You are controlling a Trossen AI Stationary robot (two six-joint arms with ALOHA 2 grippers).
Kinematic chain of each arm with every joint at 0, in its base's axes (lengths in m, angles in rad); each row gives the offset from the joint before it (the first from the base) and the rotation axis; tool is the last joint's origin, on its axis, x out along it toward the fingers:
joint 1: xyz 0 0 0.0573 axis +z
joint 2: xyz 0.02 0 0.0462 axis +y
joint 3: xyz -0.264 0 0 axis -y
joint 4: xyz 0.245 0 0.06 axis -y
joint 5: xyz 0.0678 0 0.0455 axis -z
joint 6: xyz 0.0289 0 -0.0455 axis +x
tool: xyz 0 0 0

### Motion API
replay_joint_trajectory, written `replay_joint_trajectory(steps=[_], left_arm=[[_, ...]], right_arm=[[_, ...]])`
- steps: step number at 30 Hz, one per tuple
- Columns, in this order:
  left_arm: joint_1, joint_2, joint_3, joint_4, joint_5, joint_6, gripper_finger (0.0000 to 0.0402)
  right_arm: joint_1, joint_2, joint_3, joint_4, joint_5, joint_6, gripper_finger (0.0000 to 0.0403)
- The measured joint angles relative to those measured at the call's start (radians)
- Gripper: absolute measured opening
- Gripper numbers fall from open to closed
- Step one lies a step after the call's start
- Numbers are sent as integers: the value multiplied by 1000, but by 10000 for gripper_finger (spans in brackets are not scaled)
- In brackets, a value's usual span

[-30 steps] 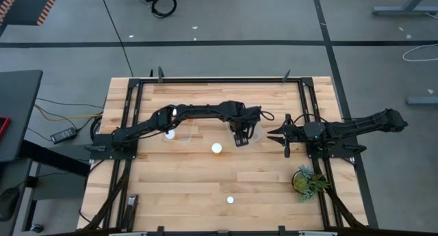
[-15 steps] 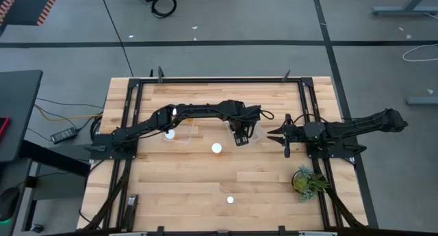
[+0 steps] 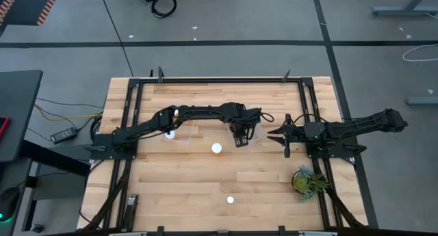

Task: Pick and place medicine bottles into bin by pill shape (circle, oval)
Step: Put the small yellow pill bottle into the right transparent bin

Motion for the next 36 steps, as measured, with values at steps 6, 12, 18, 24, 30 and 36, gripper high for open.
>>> replay_joint_trajectory(steps=[6,12,18,24,30,36], left_arm=[[-1,-3,0,3,-2,-3,98],[0,-32,-2,-16,-4,-3,93],[-1,-89,-1,-20,-4,20,99],[-1,-146,0,-30,-3,133,102],[3,-213,1,-58,23,305,103],[-8,-265,0,-63,23,447,104]], right_arm=[[0,0,0,0,0,0,92],[0,0,0,0,0,0,92],[0,0,0,0,0,0,92],[0,0,0,1,0,0,92],[0,0,0,0,0,0,92],[0,0,0,0,0,0,92]])
